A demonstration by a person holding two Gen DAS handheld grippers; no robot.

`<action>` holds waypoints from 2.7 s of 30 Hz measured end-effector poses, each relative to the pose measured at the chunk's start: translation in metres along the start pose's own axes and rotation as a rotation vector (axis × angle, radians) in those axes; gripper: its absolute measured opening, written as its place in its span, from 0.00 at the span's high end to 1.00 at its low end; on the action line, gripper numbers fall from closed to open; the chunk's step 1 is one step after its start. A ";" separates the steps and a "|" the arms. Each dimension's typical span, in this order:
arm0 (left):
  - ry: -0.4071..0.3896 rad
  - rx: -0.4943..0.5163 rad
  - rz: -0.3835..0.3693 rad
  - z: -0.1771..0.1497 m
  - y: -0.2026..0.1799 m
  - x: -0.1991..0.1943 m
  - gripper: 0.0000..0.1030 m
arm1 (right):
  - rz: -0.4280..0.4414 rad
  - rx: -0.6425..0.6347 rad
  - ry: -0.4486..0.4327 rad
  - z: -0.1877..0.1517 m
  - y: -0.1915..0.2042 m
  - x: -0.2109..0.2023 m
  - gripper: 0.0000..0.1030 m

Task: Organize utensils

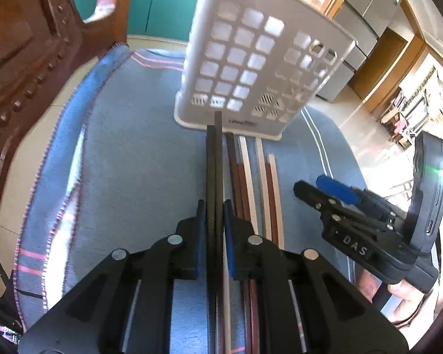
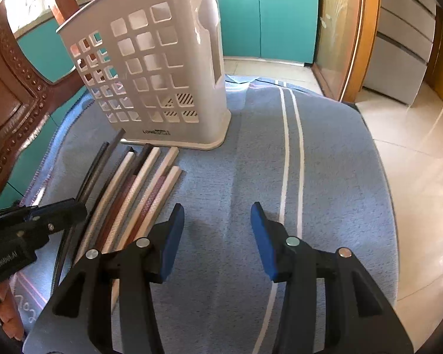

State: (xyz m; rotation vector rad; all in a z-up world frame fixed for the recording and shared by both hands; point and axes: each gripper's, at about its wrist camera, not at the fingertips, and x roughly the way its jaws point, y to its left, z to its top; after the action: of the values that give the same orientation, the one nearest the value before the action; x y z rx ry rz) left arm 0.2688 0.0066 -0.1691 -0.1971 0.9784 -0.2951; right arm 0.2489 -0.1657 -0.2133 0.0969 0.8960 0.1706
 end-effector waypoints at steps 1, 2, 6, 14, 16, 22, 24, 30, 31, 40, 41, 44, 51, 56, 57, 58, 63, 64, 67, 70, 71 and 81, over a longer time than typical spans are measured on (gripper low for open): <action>-0.005 0.002 0.014 0.002 0.002 0.000 0.88 | 0.023 0.012 0.004 0.001 0.000 0.000 0.55; -0.011 0.008 0.043 0.003 0.001 -0.001 0.88 | 0.041 0.018 0.008 0.001 0.001 0.000 0.55; -0.001 0.007 0.072 0.005 -0.002 0.001 0.88 | 0.038 -0.025 0.016 0.000 0.017 0.003 0.55; -0.019 0.059 0.136 0.001 -0.011 0.005 0.86 | 0.038 -0.070 0.033 0.004 0.037 0.012 0.55; -0.018 0.064 0.147 -0.001 -0.010 0.004 0.81 | 0.031 -0.096 0.031 0.003 0.042 0.014 0.55; -0.014 0.078 0.177 -0.002 -0.009 0.006 0.72 | 0.071 -0.160 0.039 0.000 0.052 0.011 0.77; -0.014 0.082 0.184 -0.005 -0.008 0.005 0.71 | 0.077 -0.155 0.035 0.001 0.047 0.007 0.89; -0.010 0.082 0.191 -0.005 -0.007 0.003 0.71 | 0.065 -0.096 0.040 0.002 0.024 0.004 0.93; -0.010 0.084 0.191 -0.006 -0.008 0.003 0.72 | 0.036 -0.104 0.028 0.002 0.022 0.002 0.93; 0.005 0.074 0.216 0.000 0.000 0.010 0.67 | -0.020 -0.097 0.004 0.001 0.012 0.000 0.89; 0.004 0.067 0.218 0.001 0.002 0.011 0.67 | -0.018 -0.091 0.006 0.001 0.009 0.000 0.88; 0.006 0.042 0.214 0.004 0.010 0.010 0.67 | -0.018 -0.075 0.009 0.003 0.008 0.000 0.84; 0.011 0.019 0.212 0.010 0.015 0.014 0.67 | -0.025 -0.059 0.016 0.003 0.006 0.001 0.73; 0.018 0.051 0.226 0.011 0.007 0.024 0.64 | -0.022 -0.064 0.021 0.001 0.007 0.003 0.70; 0.016 0.070 0.248 0.010 0.004 0.025 0.64 | -0.022 -0.064 0.022 0.001 0.007 0.003 0.69; 0.013 0.101 0.278 0.009 -0.001 0.028 0.64 | -0.022 -0.064 0.022 0.000 0.007 0.003 0.69; 0.004 0.114 0.255 0.007 -0.007 0.027 0.87 | -0.030 -0.073 0.022 -0.001 0.009 0.004 0.69; 0.000 0.111 0.248 0.006 -0.007 0.027 0.87 | -0.031 -0.075 0.023 -0.001 0.010 0.004 0.69; -0.005 0.098 0.219 0.006 -0.009 0.027 0.87 | -0.031 -0.076 0.021 -0.001 0.011 0.005 0.68; -0.027 0.080 0.191 0.005 -0.011 0.017 0.87 | -0.036 -0.082 0.018 -0.002 0.013 0.005 0.67; -0.033 0.077 0.184 0.005 -0.012 0.014 0.87 | -0.038 -0.084 0.016 -0.002 0.013 0.006 0.66; -0.058 0.062 0.184 0.007 -0.004 0.000 0.83 | -0.052 -0.103 0.006 -0.003 0.021 0.008 0.60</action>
State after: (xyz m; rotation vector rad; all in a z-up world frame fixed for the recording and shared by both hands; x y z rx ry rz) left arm 0.2741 0.0034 -0.1640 -0.0587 0.9219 -0.1503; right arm 0.2491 -0.1438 -0.2178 -0.0232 0.8928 0.1681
